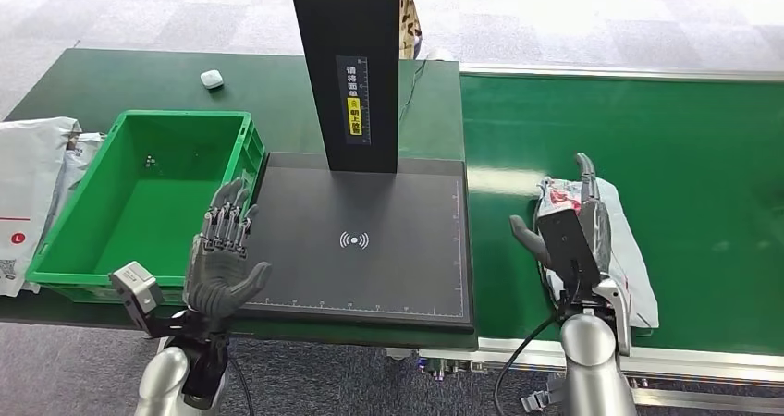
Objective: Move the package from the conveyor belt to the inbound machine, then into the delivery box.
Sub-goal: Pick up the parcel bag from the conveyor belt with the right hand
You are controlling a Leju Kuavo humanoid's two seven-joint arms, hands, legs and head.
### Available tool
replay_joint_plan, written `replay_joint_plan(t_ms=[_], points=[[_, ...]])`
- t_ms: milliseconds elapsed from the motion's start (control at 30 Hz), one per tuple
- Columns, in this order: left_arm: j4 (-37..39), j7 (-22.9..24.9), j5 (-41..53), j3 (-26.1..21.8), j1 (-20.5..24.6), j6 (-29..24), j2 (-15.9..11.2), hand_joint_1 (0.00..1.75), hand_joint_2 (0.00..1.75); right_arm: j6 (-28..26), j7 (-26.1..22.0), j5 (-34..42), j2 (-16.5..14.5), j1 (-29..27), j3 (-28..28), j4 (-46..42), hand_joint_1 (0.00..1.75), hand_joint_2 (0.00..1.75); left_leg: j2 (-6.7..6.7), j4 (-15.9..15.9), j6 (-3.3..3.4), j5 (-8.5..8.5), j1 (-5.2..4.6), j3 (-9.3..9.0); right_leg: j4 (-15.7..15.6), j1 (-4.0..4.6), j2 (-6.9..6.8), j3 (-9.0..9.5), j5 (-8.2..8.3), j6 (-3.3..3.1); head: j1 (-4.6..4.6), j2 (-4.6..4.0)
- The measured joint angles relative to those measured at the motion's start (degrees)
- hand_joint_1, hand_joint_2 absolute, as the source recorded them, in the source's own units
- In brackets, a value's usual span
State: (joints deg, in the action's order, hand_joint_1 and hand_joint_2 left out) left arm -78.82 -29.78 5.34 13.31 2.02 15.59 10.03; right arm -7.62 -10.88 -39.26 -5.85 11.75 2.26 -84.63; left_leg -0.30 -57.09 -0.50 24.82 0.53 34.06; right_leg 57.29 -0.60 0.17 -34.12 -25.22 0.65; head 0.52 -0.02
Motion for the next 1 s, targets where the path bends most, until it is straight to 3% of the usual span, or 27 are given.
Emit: replay_joint_plan(t_ms=[133, 367, 567, 767, 1000], points=[[0.0, -0.1, -0.1, -0.2, -0.1, -0.1, 0.0, 0.0, 1.75, 0.4, 5.4, -4.6, 4.5, 7.2, -2.3, 8.4, 0.0, 1.75, -0.02, 0.0, 0.08, -0.05, -0.01, 0.0, 0.0, -0.06, -0.04, 0.03, 0.05, 0.07, -0.02, 0.0], [0.0, 0.3, -0.9, -0.7, -0.5, -0.2, -0.2, 0.0, 1.75, 1.3, 8.4, -6.3, 11.3, 15.4, -3.7, 24.3, 0.0, 1.75, -0.08, 0.0, 0.1, -0.05, -0.09, 0.02, 0.0, -0.08, -0.13, 0.03, 0.06, 0.11, -0.01, 0.0], [0.0, 0.3, -1.0, -0.8, -0.9, -0.3, -0.8, 0.0, 1.75, 8.4, 13.8, -8.5, 14.9, 16.6, -2.4, 32.5, 0.0, 1.75, -0.1, 0.0, 0.11, -0.03, -0.09, 0.05, 0.0, -0.08, -0.14, 0.03, 0.0, 0.13, -0.01, 0.0], [0.0, 0.3, -1.1, -0.9, -1.0, -0.4, -1.1, 0.0, 1.75, 9.3, 14.6, -8.8, 16.6, 16.8, -1.1, 36.0, 0.0, 1.75, -0.1, 0.0, 0.11, -0.03, -0.09, 0.04, 0.0, -0.08, -0.13, 0.02, 0.0, 0.13, -0.01, 0.0], [0.0, 0.3, -0.7, -1.2, -1.0, -0.9, -1.2, 0.0, 1.75, 17.3, 15.5, -8.9, 19.3, 15.5, 2.3, 37.6, 0.0, 1.75, -0.1, 0.0, 0.14, -0.02, -0.09, 0.05, 0.0, -0.11, -0.14, 0.01, 0.0, 0.14, -0.01, 0.0]])
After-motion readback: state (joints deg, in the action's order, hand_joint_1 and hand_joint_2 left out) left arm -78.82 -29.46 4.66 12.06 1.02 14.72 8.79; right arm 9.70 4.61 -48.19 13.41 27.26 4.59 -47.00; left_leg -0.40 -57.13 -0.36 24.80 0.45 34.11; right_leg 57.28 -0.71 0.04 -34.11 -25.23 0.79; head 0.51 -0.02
